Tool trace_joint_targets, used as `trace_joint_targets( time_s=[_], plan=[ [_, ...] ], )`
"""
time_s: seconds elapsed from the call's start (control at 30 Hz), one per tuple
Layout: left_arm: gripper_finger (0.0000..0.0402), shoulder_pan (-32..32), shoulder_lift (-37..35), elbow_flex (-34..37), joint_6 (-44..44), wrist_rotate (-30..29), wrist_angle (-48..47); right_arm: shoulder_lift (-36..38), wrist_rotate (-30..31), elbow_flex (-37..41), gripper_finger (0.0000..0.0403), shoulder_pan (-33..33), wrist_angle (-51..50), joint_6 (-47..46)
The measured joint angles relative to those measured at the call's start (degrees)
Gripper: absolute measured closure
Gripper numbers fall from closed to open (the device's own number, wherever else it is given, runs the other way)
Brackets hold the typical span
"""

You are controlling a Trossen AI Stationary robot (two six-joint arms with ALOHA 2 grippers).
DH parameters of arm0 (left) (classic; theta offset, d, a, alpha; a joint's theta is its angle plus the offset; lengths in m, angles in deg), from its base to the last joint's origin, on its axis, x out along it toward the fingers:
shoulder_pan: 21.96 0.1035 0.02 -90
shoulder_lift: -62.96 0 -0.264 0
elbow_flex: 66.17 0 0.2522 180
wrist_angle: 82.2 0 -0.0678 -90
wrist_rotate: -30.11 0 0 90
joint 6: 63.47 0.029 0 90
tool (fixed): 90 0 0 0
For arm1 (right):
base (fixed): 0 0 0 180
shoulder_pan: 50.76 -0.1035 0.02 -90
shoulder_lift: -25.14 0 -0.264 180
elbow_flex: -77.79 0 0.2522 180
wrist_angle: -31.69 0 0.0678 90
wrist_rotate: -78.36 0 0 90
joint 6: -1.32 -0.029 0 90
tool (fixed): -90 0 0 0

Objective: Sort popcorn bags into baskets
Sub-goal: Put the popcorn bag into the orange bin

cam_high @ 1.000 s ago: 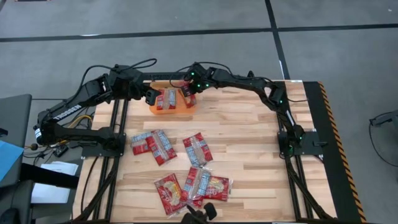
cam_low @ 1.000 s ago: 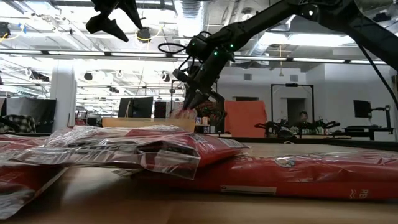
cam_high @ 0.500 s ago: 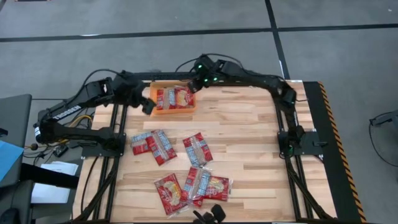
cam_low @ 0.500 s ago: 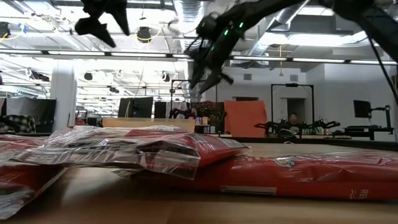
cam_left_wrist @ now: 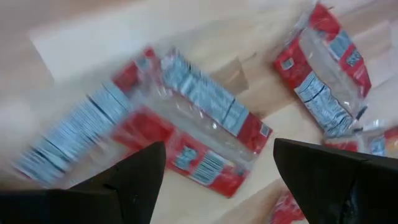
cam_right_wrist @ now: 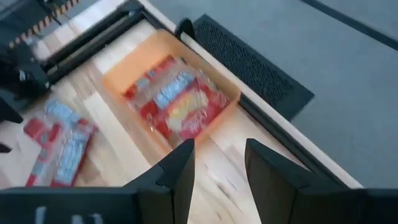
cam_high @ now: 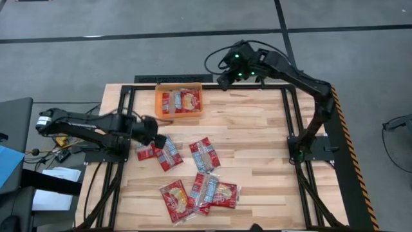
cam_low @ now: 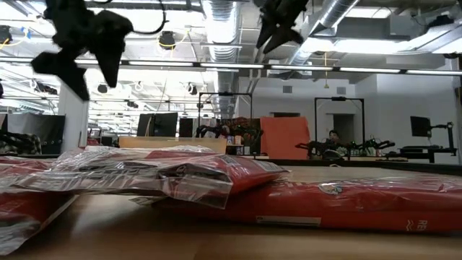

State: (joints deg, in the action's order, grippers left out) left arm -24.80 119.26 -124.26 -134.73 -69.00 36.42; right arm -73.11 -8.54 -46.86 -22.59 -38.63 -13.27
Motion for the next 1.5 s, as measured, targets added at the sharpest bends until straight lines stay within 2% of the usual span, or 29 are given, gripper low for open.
trace_joint_targets(
  time_s=[0.17, 0.37, 0.43, 0.63, 0.9, 1.03, 1.1, 1.17, 1.43, 1.5],
  plan=[
    [0.0116, -10.3, 0.0, 5.9, -21.4, -5.6, 5.7, 1.4, 0.0, 0.0, 0.0224, 0.0, -7.2, 2.0],
    [0.0116, -23.4, 2.3, 6.4, -45.7, -17.8, 5.3, 1.5, -0.1, 0.0, 0.0203, 0.1, -11.0, 5.5],
    [0.0116, -25.8, 4.9, 6.4, -50.4, -18.8, 5.2, 1.5, -0.1, 0.0, 0.0198, 0.1, -10.5, 6.2],
    [0.0116, -28.3, 16.0, 6.4, -55.9, -16.3, 8.8, 1.5, -0.1, 0.0, 0.0196, 0.4, -10.5, 8.5],
    [0.0116, -27.4, 28.2, 6.4, -55.9, -18.3, 17.3, 1.5, -0.2, 0.0, 0.0206, 0.9, -10.8, 9.1],
    [0.0119, -26.7, 31.6, 6.1, -55.9, -20.6, 19.5, 1.5, -0.3, 0.0, 0.0207, 0.8, -10.8, 9.3],
    [0.0134, -26.1, 32.6, 6.0, -56.0, -21.2, 20.0, 1.5, -0.3, 0.0, 0.0207, 0.8, -10.9, 9.2],
    [0.0166, -25.6, 32.6, 6.2, -56.0, -21.4, 20.0, 1.5, -0.3, 0.0, 0.0207, 0.8, -11.1, 9.2],
    [0.0370, -23.2, 32.9, 6.4, -53.4, -24.7, 22.3, 1.5, -1.1, 0.0, 0.0235, 0.7, -12.5, 9.3],
    [0.0388, -23.2, 32.4, 6.4, -51.9, -25.0, 23.7, 1.5, -5.8, 0.0, 0.0242, 0.8, -12.5, 9.9]
  ],
)
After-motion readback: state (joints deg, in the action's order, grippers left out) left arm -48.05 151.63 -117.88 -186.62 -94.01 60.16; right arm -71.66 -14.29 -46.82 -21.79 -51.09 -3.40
